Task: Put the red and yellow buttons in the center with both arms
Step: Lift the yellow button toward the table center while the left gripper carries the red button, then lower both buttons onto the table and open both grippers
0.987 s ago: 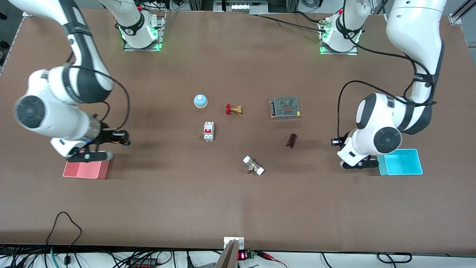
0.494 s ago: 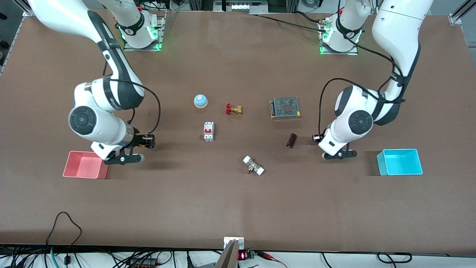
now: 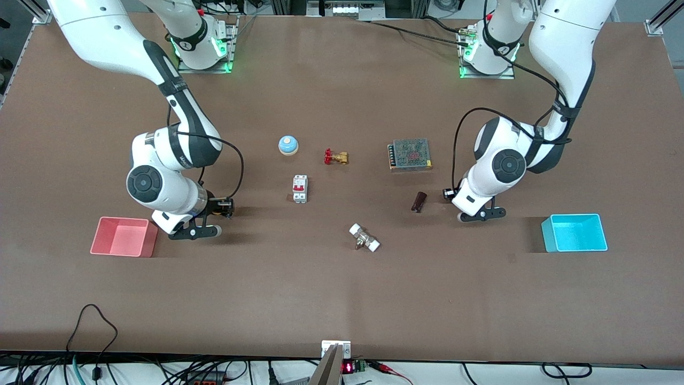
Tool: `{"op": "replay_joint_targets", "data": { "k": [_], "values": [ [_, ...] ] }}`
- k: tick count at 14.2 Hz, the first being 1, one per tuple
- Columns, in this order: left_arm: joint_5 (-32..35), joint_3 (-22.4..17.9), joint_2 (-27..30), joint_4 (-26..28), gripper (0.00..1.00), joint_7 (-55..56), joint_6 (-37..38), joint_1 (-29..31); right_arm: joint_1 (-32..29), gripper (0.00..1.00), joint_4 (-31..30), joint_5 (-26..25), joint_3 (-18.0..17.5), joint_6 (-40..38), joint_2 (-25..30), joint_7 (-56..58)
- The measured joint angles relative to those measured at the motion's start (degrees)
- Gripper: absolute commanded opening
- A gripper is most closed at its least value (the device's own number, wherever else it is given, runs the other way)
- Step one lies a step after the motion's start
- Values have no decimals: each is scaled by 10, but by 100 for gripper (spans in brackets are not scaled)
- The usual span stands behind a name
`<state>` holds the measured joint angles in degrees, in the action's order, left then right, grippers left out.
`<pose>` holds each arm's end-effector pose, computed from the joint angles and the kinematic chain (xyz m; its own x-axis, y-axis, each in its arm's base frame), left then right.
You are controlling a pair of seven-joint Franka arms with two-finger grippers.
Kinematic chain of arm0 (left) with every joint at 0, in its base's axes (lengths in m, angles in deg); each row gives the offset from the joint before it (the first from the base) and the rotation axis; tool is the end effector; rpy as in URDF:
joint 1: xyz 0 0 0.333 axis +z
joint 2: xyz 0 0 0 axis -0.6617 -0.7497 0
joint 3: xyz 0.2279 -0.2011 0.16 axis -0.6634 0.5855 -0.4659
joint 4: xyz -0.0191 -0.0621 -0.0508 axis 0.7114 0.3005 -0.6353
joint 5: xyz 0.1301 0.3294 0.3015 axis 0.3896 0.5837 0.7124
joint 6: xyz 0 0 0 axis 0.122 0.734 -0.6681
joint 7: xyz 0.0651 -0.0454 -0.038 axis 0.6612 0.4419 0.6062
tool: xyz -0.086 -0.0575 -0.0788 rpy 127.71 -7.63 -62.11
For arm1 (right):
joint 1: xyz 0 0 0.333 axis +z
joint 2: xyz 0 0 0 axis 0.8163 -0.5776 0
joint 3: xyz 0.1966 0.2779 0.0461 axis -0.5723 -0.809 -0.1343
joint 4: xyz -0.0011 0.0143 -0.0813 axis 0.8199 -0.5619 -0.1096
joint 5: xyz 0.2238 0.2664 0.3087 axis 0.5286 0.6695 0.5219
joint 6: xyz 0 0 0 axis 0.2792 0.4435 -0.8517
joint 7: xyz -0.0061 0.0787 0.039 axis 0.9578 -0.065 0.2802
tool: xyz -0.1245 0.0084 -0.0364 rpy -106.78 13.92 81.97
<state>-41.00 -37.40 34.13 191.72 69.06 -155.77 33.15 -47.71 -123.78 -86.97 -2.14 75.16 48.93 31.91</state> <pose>0.6137 -0.1867 0.1374 0.9794 0.1566 -0.1272 0.1569 -0.9876 -0.0084 0.6991 0.1871 0.1873 0.9909 0.0893 -0.1012 0.0846 -0.9952 -0.0493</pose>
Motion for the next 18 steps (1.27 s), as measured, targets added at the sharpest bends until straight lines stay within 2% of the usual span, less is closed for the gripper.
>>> {"op": "replay_joint_targets", "data": {
  "k": [6, 9, 11, 12, 14, 15, 16, 18],
  "values": [
    [0, 0, 18, 1, 100, 0, 19, 0, 2, 40, -1, 0, 0, 4, -10, 0],
    [1, -1, 78, -18, 100, -17, 95, 1, 3, 45, -1, 0, 0, 6, -13, 0],
    [1, -4, 119, -53, 100, -45, 174, 5, 4, 49, -1, 0, 0, 7, -15, 0],
    [1, -5, 134, -78, 100, -58, 217, 8, 5, 55, -1, 0, 0, 7, -15, 0],
    [1, -9, 154, -137, 100, -87, 301, 13, 7, 74, -1, 0, 0, 7, -16, 0],
    [1, -9, 159, -172, 100, -106, 345, 15, 7, 93, -1, 0, 0, 7, -16, 0],
    [1, -10, 161, -207, 100, -123, 386, 20, 7, 100, -1, 0, 0, 8, -16, 0],
    [1, -10, 163, -277, 100, -165, 464, 35, 7, 100, 1, 0, 0, 11, -15, 0]
  ]
}}
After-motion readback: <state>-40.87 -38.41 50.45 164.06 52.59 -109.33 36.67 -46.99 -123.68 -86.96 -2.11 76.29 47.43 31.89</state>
